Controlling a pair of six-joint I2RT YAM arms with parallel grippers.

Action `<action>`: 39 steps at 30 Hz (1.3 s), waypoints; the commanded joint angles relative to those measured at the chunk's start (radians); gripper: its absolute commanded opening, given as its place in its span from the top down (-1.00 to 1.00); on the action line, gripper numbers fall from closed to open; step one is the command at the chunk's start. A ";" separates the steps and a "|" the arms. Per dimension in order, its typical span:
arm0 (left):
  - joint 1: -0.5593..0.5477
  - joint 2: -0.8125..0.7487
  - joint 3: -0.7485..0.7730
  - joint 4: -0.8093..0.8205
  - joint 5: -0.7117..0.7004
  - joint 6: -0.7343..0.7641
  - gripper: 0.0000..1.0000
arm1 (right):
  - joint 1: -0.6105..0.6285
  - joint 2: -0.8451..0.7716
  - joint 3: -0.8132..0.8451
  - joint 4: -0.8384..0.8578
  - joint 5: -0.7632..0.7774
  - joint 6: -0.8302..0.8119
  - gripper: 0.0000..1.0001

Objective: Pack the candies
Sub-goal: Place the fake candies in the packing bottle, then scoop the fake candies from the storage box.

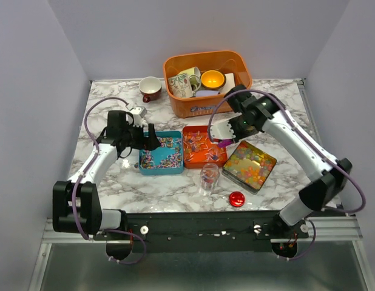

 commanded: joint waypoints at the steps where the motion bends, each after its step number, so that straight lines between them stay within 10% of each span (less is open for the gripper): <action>1: -0.053 0.000 -0.054 0.083 0.053 0.015 -0.97 | -0.010 0.179 0.035 -0.008 0.119 0.040 0.99; 13: -0.162 0.046 -0.118 0.119 0.030 0.081 -0.97 | -0.013 0.486 0.222 0.073 0.221 0.028 0.99; 39: -0.165 0.357 0.020 0.133 0.075 -0.065 -0.97 | 0.142 0.610 0.107 0.283 0.137 -0.144 0.99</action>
